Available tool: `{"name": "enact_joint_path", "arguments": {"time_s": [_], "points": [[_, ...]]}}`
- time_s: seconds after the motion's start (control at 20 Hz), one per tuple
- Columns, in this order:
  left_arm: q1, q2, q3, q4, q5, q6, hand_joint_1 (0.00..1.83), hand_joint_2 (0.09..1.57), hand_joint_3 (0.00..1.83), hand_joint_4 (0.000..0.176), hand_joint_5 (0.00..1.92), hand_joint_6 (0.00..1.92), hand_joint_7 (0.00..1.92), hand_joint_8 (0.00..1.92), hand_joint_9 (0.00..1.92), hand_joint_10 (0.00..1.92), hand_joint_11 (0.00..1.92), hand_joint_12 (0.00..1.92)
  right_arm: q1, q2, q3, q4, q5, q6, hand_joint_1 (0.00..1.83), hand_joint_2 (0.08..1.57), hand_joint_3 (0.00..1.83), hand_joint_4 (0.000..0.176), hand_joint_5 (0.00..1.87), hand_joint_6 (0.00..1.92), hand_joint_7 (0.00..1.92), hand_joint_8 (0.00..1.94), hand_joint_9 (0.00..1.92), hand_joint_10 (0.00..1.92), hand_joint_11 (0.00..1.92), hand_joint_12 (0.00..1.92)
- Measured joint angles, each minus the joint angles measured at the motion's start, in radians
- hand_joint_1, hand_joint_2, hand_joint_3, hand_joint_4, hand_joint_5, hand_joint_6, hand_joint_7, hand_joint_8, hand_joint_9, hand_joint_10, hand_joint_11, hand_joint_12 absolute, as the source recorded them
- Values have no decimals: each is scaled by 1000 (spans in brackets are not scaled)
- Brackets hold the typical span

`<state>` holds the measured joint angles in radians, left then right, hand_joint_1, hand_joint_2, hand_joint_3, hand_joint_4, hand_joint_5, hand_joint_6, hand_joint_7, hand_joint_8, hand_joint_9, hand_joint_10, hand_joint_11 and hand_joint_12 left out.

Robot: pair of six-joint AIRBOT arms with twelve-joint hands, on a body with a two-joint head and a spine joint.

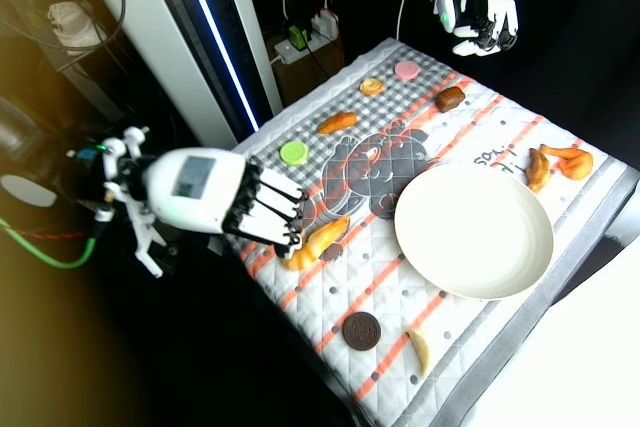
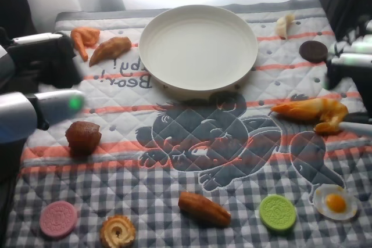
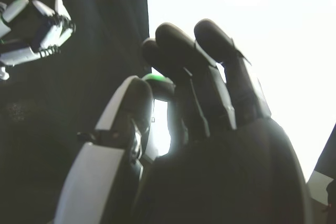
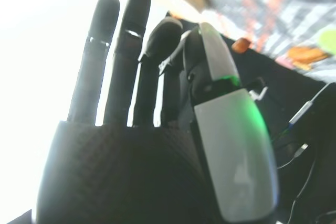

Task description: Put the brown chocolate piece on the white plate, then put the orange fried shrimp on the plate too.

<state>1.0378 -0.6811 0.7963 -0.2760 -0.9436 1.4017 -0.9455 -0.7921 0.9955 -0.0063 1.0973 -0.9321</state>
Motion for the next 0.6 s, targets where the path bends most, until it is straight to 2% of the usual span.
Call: {"name": "enact_joint_path", "arguments": {"time_s": [0.05, 0.1, 0.15, 0.2, 0.25, 0.4, 0.45, 0.5, 0.55, 0.6], "points": [[1, 0, 0, 3, -7, 0, 489, 1076, 0, 127, 447, 0, 461, 3, 442, 4, 1, 889, 0, 1, -3, -12, 10, 0, 603, 1150, 3, 46, 450, 0, 389, 0, 346, 0, 249, 227], [1, 0, 0, 4, -11, 0, 494, 1079, 1, 125, 450, 1, 458, 1, 435, 0, 0, 889, 0, 1, -5, -17, 13, 0, 619, 1142, 0, 21, 455, 2, 389, 1, 351, 3, 263, 214], [1, 0, -1, 3, -11, 0, 460, 1086, 4, 131, 437, 0, 463, 3, 446, 4, 6, 893, -6, 0, -6, -19, 12, 0, 620, 1143, 1, 18, 451, 0, 389, 1, 351, 3, 261, 208], [1, 0, -1, 0, -11, 1, 469, 1082, 1, 133, 435, 0, 460, 1, 440, 2, 1, 893, -7, 1, -6, -15, 6, 0, 616, 1136, 0, 37, 437, 0, 375, 0, 341, 0, 256, 202], [1, 0, -1, -3, -11, 0, 479, 1079, 0, 133, 434, 0, 459, 0, 438, 1, 0, 894, -7, 1, -5, -11, -2, -1, 615, 1133, 0, 31, 435, 0, 381, 3, 349, 4, 266, 204], [-2, 0, -1, -2, 1, 24, 561, 996, 0, 161, 375, 0, 394, 0, 374, 0, 0, 817, -7, 1, -5, -9, -4, -1, 588, 1120, 0, 40, 418, 0, 368, 0, 332, 1, 257, 194], [-4, 0, -1, -12, 18, 50, 633, 925, 0, 173, 330, 0, 357, 0, 358, 0, 0, 828, -7, 1, -5, -10, -4, -1, 590, 1121, 0, 22, 410, 0, 365, 0, 327, 0, 256, 193], [-10, 0, -1, -19, 35, 68, 681, 873, 0, 175, 314, 0, 339, 0, 352, 0, 0, 858, -7, 1, -5, -10, -3, -1, 561, 1108, 0, 53, 373, 0, 346, 0, 315, 0, 256, 189], [-10, -1, 2, -35, 48, 86, 698, 842, 0, 176, 307, 0, 344, 1, 359, 2, 0, 906, -7, 1, -5, -12, -4, -1, 532, 1099, 0, 73, 337, 0, 326, 0, 295, 0, 246, 179], [-10, -1, 2, -51, 61, 113, 688, 827, 0, 176, 271, 0, 329, 1, 344, 1, 0, 877, -7, 1, -5, -14, -4, -1, 518, 1090, 0, 68, 321, 0, 316, 0, 284, 0, 236, 173]]}}
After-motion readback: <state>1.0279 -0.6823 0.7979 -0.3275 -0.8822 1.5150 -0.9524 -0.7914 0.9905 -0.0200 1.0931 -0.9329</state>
